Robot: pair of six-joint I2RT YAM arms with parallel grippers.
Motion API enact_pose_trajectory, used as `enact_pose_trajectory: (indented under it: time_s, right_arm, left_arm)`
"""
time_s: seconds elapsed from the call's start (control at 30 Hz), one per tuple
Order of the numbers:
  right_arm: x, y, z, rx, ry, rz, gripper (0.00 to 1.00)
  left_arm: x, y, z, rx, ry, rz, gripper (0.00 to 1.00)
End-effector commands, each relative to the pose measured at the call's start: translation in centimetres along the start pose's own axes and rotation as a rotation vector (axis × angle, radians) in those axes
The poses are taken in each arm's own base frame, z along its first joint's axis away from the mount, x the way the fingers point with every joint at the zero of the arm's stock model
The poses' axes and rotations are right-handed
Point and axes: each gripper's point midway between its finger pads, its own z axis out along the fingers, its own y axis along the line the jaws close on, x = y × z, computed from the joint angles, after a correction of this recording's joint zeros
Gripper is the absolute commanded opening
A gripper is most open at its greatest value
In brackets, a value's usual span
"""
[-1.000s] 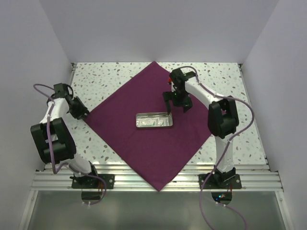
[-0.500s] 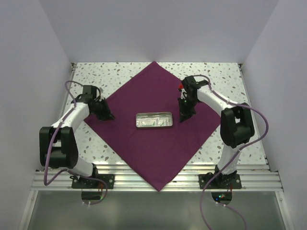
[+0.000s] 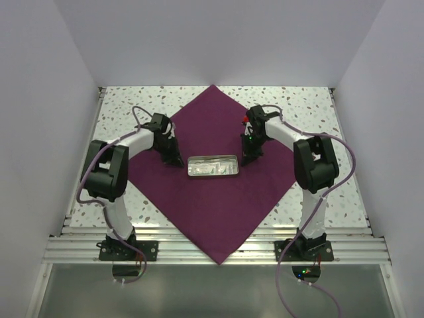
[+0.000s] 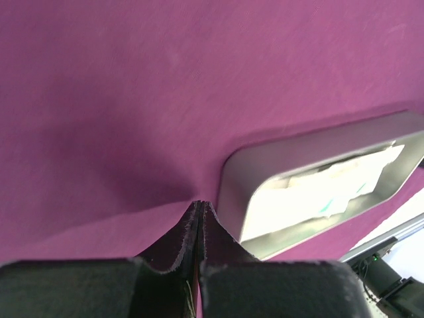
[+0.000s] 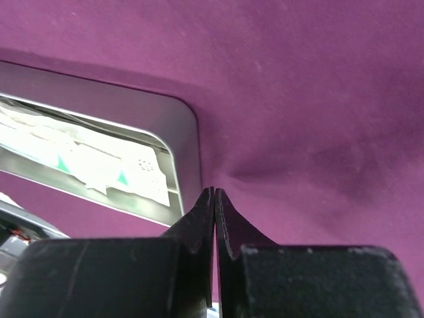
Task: Prepare the surgical pack
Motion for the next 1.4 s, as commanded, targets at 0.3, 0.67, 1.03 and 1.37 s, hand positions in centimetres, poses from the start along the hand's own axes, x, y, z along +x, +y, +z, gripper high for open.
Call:
enact_pose_trajectory:
  time_s: [0.3,0.67,1.03,1.37]
  right_arm:
    - [-0.2,1.7,0.3,-0.103,0.005,0.008,0.0]
    - [-0.7,2.1,0.1,-0.11,0.0,0.01,0.0]
    - [-1.6,-0.3,-1.2,0.035,-0.031,-0.038,0.15]
    - [1.7,-3.2,-10.9,0.267,-0.136,-0.171,0.64]
  left_arm:
    - [-2.1,-3.5,0.4,0.087,-0.012,0.018,0.0]
    - [-2.5,-4.7,0.6,0.103,-0.014,0.039,0.0]
    - [-3.5,-2.5,-0.9,0.007,-0.076,0.029,0.22]
    - [-2.3,4.0,-7.6,-0.052,-0.189,-0.013,0.38]
